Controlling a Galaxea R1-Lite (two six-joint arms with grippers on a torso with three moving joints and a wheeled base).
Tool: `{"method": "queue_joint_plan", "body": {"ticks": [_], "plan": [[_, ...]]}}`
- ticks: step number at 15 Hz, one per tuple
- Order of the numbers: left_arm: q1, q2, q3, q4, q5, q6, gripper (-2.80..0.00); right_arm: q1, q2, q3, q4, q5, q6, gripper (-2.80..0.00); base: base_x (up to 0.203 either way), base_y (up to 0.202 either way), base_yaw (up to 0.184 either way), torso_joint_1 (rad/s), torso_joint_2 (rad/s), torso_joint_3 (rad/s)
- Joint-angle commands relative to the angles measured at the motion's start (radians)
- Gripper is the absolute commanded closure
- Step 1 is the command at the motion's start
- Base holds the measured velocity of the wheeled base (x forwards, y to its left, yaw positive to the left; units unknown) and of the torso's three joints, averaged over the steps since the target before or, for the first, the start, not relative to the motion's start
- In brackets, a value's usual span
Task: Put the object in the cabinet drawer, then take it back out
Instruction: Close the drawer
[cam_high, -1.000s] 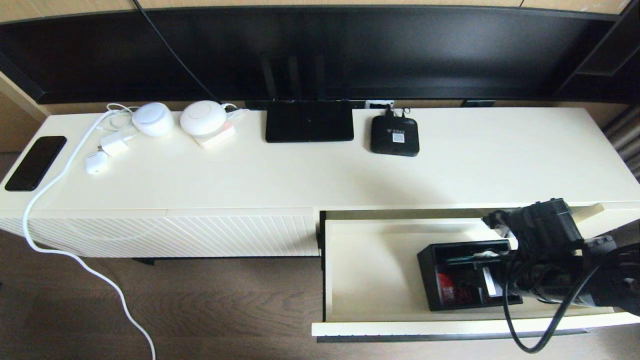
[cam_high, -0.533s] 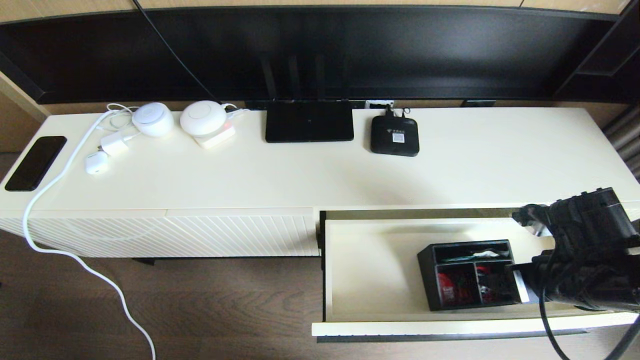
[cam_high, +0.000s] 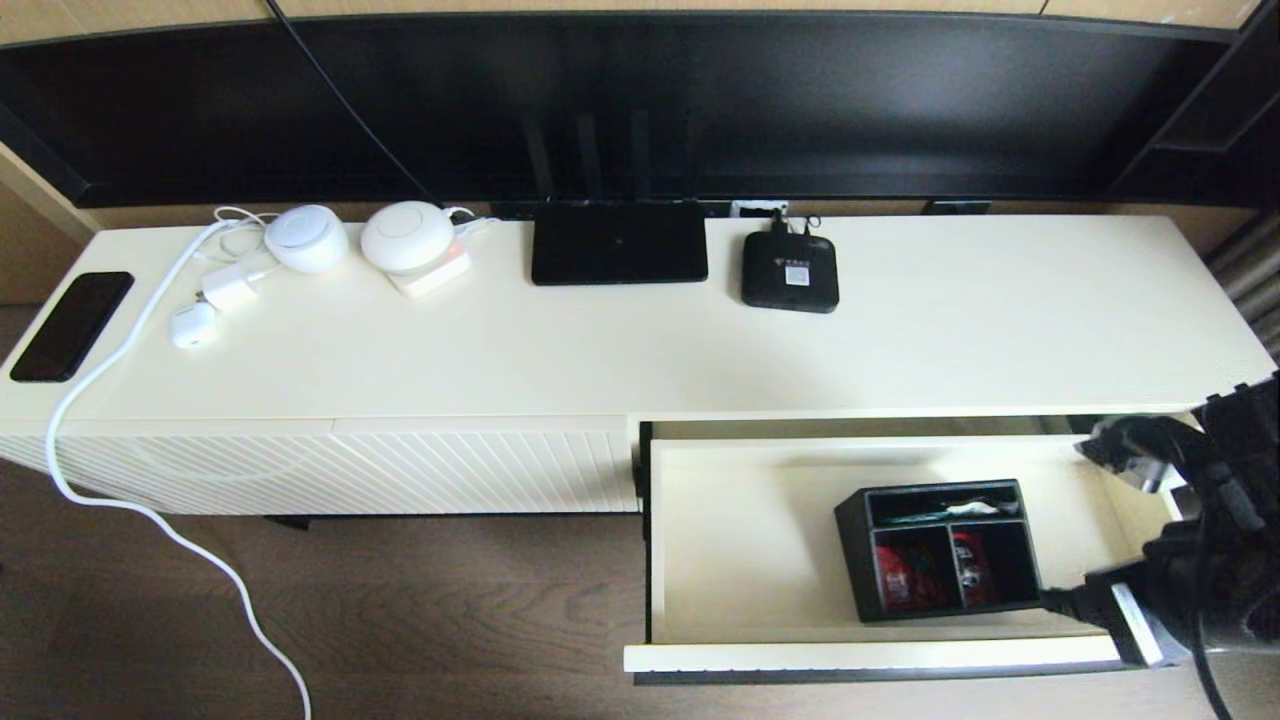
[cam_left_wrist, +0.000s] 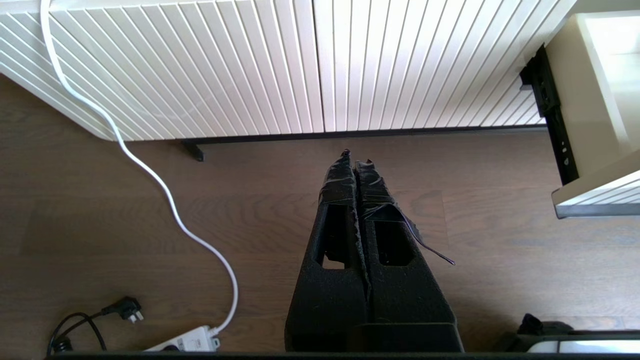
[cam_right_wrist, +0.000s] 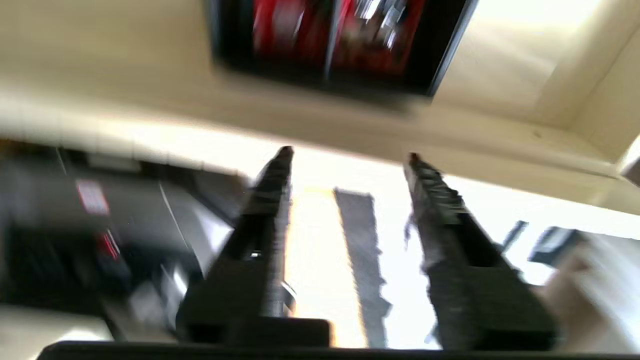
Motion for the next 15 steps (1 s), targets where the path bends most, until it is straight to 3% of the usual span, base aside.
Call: {"method": "queue_joint_plan", "body": {"ticks": [1, 3, 7, 11, 15], "plan": [[0.000, 0.000, -0.001, 0.000, 0.000, 0.000, 0.00, 0.064, -0.064, 0.021, 0.056, 0.001, -0.057, 0.00, 0.000, 0.000, 0.000, 0.000, 0.00, 0.000], [0.000, 0.000, 0.000, 0.000, 0.000, 0.000, 0.00, 0.144, -0.074, 0.072, 0.084, -0.002, -0.112, 0.00, 0.000, 0.000, 0.000, 0.000, 0.00, 0.000], [0.000, 0.001, 0.001, 0.000, 0.000, 0.000, 0.00, 0.292, -0.028, 0.179, 0.075, -0.003, -0.137, 0.00, 0.000, 0.000, 0.000, 0.000, 0.00, 0.000], [0.000, 0.000, 0.000, 0.000, 0.000, 0.000, 0.00, 0.305, 0.045, 0.314, -0.127, -0.003, -0.235, 0.00, 0.000, 0.000, 0.000, 0.000, 0.00, 0.000], [0.000, 0.000, 0.001, 0.000, 0.000, 0.000, 0.00, 0.303, 0.077, 0.432, -0.277, -0.011, -0.269, 0.00, 0.000, 0.000, 0.000, 0.000, 0.00, 0.000]]}}
